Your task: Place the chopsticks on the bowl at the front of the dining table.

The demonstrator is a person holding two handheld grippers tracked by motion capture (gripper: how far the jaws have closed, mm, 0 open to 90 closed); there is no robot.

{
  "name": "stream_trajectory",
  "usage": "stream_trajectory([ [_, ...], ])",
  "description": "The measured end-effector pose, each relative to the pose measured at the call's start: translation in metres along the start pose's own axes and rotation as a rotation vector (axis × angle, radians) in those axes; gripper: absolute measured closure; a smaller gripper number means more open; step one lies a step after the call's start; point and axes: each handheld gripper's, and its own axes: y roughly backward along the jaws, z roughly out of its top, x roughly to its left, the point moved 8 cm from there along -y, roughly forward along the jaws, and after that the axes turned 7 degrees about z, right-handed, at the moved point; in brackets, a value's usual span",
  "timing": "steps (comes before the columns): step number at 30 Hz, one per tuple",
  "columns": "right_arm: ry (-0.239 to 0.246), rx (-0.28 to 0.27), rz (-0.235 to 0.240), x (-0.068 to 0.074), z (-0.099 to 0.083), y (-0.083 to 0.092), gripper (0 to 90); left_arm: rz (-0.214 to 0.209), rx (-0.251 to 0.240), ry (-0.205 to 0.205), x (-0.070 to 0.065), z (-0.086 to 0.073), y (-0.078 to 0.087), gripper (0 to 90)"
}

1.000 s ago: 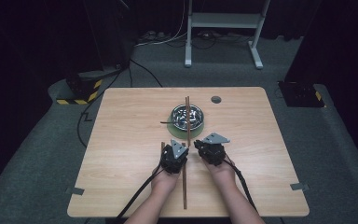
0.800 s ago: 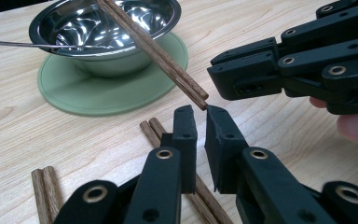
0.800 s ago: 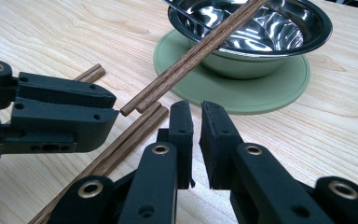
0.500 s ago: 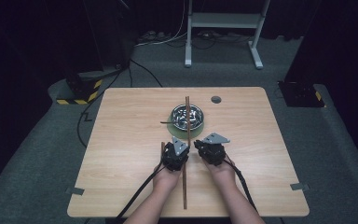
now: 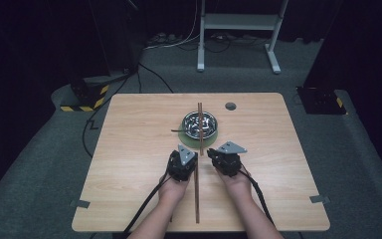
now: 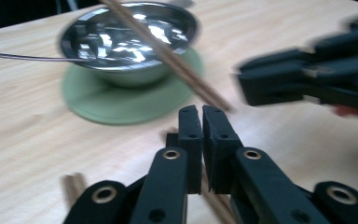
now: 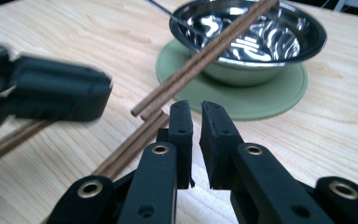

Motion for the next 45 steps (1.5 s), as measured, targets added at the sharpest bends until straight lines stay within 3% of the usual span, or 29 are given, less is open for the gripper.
stream_trajectory([
  [3,0.029,0.037,-0.023,-0.001,0.004,-0.002,83.5,0.011,-0.002,0.018,0.009,0.006,-0.015,87.0],
  [8,-0.02,0.036,-0.032,-0.01,0.024,-0.011,83.6,-0.002,-0.012,0.061,0.009,0.012,-0.034,86.9],
  [9,-0.01,0.036,-0.044,-0.012,0.027,-0.014,83.6,-0.007,-0.015,0.061,0.008,0.013,-0.036,86.9],
  [16,-0.038,0.043,-0.094,-0.02,0.028,-0.031,83.8,-0.02,-0.022,0.08,0.007,0.019,-0.046,86.6],
  [29,-0.061,0.043,-0.089,-0.021,0.026,-0.038,83.7,-0.027,-0.023,0.095,0.006,0.019,-0.053,86.5],
  [36,-0.041,0.045,-0.092,-0.018,0.024,-0.041,83.8,-0.031,-0.01,0.105,0.006,0.018,-0.054,87.1],
  [45,-0.052,0.042,-0.09,-0.019,0.024,-0.041,85.0,-0.033,-0.012,0.093,0.004,0.018,-0.054,88.9],
])
